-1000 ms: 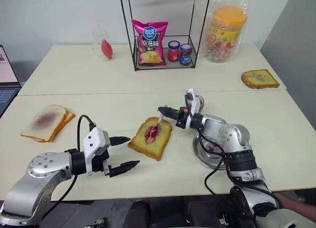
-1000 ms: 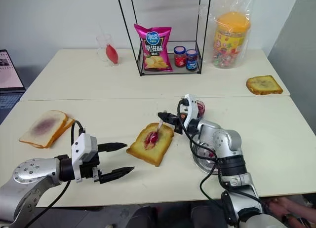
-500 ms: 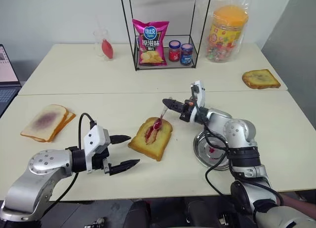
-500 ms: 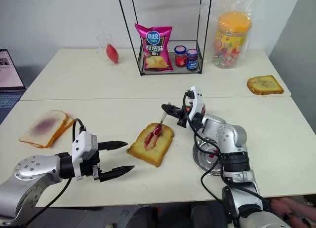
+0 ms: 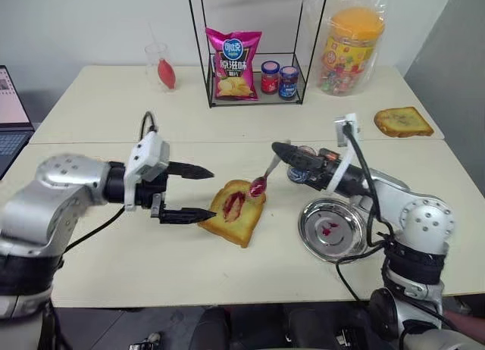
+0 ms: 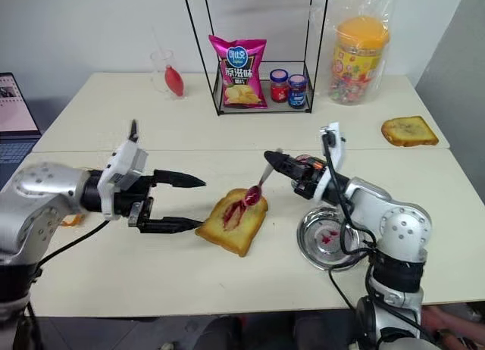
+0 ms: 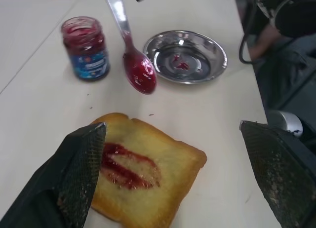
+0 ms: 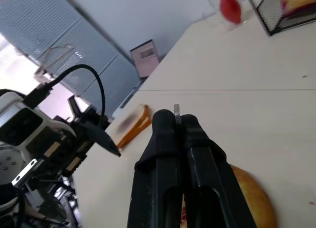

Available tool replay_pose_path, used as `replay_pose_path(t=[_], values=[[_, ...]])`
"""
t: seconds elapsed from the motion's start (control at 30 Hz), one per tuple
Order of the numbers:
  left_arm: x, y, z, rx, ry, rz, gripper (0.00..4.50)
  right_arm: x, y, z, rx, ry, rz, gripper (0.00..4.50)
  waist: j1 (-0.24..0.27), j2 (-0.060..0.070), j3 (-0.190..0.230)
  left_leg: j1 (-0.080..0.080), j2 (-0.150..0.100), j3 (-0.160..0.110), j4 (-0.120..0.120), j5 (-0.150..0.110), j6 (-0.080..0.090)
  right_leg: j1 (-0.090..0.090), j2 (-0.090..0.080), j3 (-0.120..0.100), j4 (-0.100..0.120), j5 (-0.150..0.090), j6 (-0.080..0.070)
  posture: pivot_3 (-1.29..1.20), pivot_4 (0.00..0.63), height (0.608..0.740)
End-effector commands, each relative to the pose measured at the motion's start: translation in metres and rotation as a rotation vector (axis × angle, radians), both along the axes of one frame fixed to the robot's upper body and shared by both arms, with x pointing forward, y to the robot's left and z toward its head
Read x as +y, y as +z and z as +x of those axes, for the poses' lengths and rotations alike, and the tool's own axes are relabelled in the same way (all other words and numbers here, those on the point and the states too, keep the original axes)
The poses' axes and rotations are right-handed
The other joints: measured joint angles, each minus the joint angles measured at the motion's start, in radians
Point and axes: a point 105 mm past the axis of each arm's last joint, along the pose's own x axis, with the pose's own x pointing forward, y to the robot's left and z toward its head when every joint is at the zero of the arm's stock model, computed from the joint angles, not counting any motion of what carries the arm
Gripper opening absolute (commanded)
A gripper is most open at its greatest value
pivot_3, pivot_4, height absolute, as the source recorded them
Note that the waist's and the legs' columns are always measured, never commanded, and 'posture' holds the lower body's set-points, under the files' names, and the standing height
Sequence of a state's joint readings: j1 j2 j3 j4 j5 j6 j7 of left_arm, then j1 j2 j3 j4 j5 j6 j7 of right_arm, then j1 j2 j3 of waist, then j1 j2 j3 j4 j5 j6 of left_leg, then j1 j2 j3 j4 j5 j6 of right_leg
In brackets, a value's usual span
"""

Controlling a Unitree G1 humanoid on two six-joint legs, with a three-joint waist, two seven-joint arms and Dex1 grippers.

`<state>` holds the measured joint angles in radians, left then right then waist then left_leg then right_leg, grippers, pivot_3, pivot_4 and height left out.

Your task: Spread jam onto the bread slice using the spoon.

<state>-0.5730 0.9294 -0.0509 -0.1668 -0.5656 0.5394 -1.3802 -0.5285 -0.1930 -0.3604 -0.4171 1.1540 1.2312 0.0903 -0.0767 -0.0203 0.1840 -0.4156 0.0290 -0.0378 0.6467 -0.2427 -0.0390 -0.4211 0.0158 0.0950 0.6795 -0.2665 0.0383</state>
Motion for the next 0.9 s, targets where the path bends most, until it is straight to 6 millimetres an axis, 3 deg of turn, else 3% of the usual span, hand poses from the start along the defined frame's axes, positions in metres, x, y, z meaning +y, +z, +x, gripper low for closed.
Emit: replay_pose_path(t=[0.03,0.2,0.37,0.53,0.9], values=[[-0.03,0.004,0.009,-0.043,-0.159,0.017,4.5,-0.032,0.015,-0.014,-0.065,-0.179,0.015,0.03,0.008,0.0,0.0,0.0,0.0,0.0,0.0,0.0,0.0,0.0,0.0,0.0,0.0,0.0,0.0,0.0,0.15,0.74],[-0.076,-0.008,0.006,-0.059,-0.366,0.006,4.5,-0.091,-0.01,-0.034,0.017,-0.489,-0.008,0.03,0.02,0.0,0.0,-0.001,0.0,0.001,0.0,0.0,0.0,0.0,0.0,0.001,0.0,-0.001,0.001,0.0,0.15,0.74],[-0.093,-0.035,0.006,-0.091,-0.426,0.043,4.5,-0.125,-0.044,-0.057,0.143,-0.68,0.047,0.03,0.007,0.001,0.0,0.001,0.0,0.002,0.0,0.0,0.0,0.0,0.0,0.003,0.001,-0.002,0.002,0.0,0.15,0.74],[-0.108,-0.052,0.004,-0.086,-0.438,0.022,4.5,-0.14,-0.071,-0.059,0.217,-0.764,0.157,0.03,0.003,0.001,-0.001,0.003,0.0,0.001,0.0,0.001,0.002,0.002,0.001,0.003,0.002,-0.005,0.006,0.0,0.15,0.74],[-0.113,-0.055,0.016,-0.144,-0.34,-0.013,4.5,-0.134,-0.107,-0.058,0.277,-0.717,0.116,0.03,0.003,0.001,-0.001,0.01,0.0,0.003,0.0,0.005,0.008,0.008,0.001,0.005,0.001,-0.002,0.005,0.0,0.15,0.74]])
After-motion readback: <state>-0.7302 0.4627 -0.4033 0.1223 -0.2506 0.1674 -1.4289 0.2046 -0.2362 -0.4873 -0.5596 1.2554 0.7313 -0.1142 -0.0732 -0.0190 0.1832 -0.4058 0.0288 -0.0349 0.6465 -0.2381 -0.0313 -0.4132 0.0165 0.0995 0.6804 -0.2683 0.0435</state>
